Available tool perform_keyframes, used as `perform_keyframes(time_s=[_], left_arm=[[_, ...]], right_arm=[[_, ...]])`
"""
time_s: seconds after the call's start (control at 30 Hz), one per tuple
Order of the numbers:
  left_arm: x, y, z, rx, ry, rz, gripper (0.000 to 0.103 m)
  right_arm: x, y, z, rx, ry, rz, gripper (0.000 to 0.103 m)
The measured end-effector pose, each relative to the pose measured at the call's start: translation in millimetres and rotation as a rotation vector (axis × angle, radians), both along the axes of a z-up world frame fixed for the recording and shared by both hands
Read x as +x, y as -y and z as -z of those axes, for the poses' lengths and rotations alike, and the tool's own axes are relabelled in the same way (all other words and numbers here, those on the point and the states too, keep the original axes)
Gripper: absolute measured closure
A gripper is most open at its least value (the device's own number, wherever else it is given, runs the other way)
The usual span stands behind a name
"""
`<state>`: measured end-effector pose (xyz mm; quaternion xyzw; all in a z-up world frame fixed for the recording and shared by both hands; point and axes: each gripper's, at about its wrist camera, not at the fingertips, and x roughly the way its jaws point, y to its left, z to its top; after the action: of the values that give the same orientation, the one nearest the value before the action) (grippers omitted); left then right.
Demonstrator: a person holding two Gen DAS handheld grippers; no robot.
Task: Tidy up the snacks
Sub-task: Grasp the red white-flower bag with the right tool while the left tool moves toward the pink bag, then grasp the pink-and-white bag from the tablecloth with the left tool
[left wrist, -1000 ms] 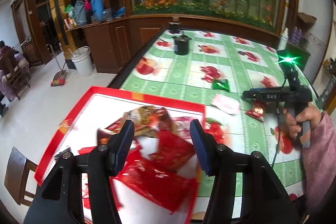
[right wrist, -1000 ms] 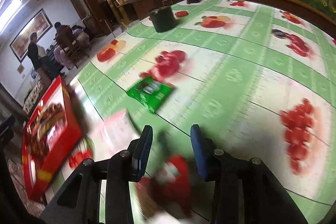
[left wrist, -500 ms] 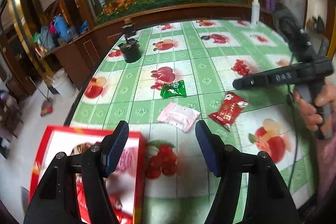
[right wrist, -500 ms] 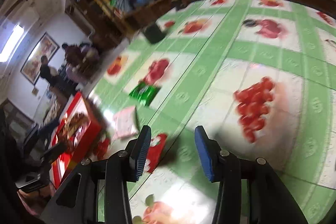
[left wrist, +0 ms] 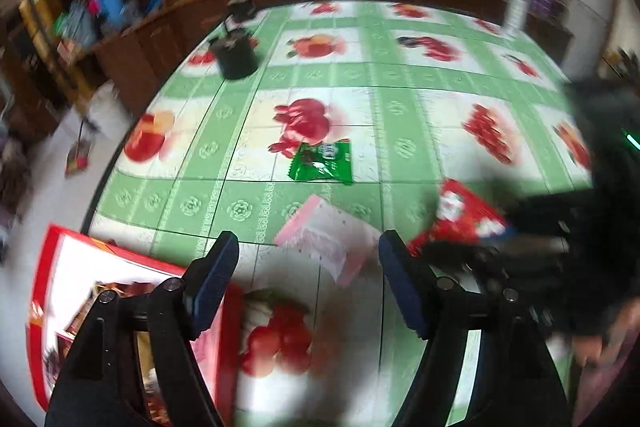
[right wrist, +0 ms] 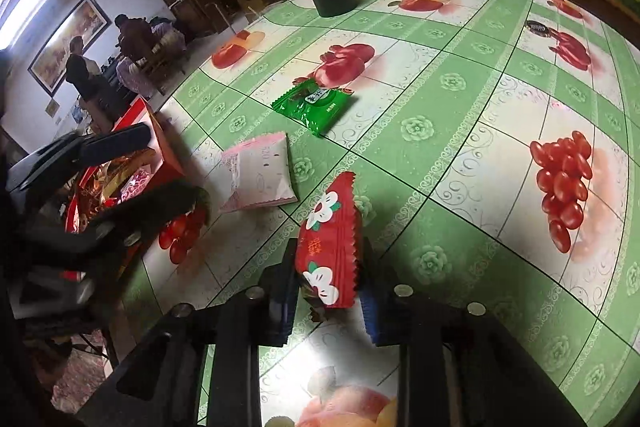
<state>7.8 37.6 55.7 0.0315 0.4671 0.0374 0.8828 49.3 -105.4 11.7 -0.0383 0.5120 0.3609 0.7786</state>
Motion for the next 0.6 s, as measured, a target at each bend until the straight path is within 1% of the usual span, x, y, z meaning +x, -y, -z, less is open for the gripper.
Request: perform_keyframes(time_s=[0.07, 0.1, 0.13, 0.2, 0.27, 0.3, 0.4, 0.5, 0.57, 0.6], left_arm=[[10.4, 4.0, 7.8, -0.026, -0.032, -0.013, 0.031], [15.9, 8.0, 13.3, -0.030, -0.049, -0.011, 0.031], [20.2, 12.4, 18.6, -0.012, -0.061, -0.020, 0.031], [26.4, 22.5, 26.7, 0.028, -0.071, -0.022, 0.031], [31.3, 31.9, 36.6, 0.082, -0.079, -0.004, 0.030], [32.5, 34.3, 42.3, 0.103, -0.091, -0.004, 0.031], [30.1, 35.5, 44.9, 0.074, -0.061, 0.030, 0.030], [25.5, 41.9, 44.7, 0.069, -0.032, 0.072, 0.030], [21.7, 47.4, 44.2, 0.063, -0.015, 0.106, 0.034], [18.2, 50.8, 43.5, 0.061, -0.005, 0.126, 0.040]], right_arm=[[5.6, 6.8, -0.5, -0.005, -0.002, 0.043, 0.077], [11.2, 16.5, -0.6, -0.005, -0.009, 0.095, 0.077], [16.6, 25.4, -1.0, 0.001, -0.020, 0.139, 0.077], [31.9, 52.5, -1.7, 0.029, -0.055, 0.276, 0.077], [39.9, 70.4, -1.7, 0.057, -0.077, 0.354, 0.077], [41.4, 74.5, -1.8, 0.061, -0.078, 0.374, 0.077], [41.8, 77.9, -4.2, 0.071, -0.081, 0.393, 0.077], [40.1, 78.8, -6.3, 0.088, -0.082, 0.397, 0.077], [40.2, 80.8, -7.1, 0.093, -0.085, 0.405, 0.077], [43.7, 79.3, -6.3, 0.094, -0.086, 0.412, 0.077]])
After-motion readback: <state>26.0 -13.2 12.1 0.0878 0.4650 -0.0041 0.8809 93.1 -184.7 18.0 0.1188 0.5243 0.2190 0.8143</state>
